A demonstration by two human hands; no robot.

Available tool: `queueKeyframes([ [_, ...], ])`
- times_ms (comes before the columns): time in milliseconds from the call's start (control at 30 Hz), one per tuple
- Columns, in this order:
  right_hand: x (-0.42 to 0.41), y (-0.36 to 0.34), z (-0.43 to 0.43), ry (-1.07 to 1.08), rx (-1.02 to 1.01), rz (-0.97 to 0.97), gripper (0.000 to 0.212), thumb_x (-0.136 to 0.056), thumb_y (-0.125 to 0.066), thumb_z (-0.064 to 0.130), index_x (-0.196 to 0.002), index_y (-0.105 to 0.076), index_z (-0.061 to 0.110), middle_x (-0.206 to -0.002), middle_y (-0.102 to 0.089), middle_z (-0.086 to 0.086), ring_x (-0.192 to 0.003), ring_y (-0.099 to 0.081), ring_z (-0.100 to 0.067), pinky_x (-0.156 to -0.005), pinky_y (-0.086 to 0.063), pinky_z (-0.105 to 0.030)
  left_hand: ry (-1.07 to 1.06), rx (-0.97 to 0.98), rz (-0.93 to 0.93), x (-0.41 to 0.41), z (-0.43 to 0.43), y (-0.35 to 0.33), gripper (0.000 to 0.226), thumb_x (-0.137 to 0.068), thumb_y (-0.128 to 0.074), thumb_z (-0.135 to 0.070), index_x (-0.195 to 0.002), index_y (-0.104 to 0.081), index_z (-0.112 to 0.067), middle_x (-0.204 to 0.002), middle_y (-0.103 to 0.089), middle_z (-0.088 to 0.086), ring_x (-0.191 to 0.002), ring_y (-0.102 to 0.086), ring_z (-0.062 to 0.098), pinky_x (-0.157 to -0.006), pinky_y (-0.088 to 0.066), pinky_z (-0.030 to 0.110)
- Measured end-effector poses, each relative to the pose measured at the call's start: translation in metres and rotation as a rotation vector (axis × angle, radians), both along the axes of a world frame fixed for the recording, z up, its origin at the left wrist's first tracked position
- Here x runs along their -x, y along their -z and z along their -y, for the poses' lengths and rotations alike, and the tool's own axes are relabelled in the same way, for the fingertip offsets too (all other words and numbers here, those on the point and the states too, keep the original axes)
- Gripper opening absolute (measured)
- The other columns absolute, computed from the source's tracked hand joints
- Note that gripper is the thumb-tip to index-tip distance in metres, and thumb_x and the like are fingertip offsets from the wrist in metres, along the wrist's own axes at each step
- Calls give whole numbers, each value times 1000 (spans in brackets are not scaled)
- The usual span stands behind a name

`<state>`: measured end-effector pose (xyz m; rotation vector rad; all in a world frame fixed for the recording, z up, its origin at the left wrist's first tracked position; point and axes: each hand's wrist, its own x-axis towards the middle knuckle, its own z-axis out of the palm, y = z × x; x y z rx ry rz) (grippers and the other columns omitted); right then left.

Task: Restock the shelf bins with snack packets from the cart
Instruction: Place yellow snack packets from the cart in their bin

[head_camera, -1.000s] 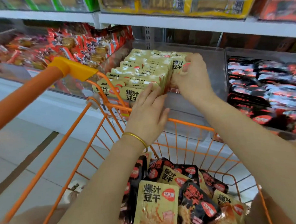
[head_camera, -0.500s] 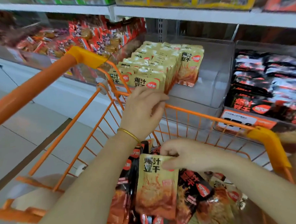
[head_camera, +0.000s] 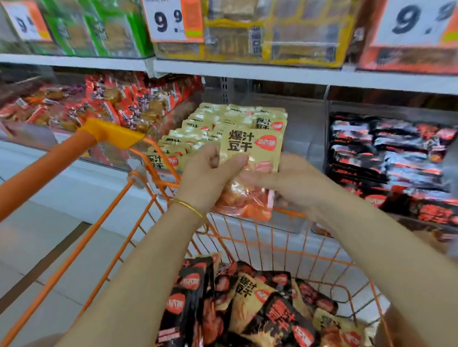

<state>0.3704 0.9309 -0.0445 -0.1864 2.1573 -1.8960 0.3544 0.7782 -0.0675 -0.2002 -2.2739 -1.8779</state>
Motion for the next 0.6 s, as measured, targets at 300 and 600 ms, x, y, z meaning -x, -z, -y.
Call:
queueKeyframes([
  [300, 125, 40, 8, 802, -300, -59, 31, -86, -66, 20, -112, -59, 6, -118, -63, -13, -111, -59, -31, -90, -49, -38, -200, 1034, -382, 9, 7, 58, 49, -89, -33, -37, -123, -57, -13, -143, -43, 12, -135, -33, 34, -107, -26, 53],
  [600, 191, 88, -7, 816, -606, 40, 46, -84, -69, 26, -121, -51, 3, -123, -60, -15, -116, -56, -30, -92, -45, -36, -257, 1067, -449, 11, 5, 69, 48, -95, -28, -36, -126, -57, -16, -150, -30, 12, -140, -24, 29, -110, -19, 43],
])
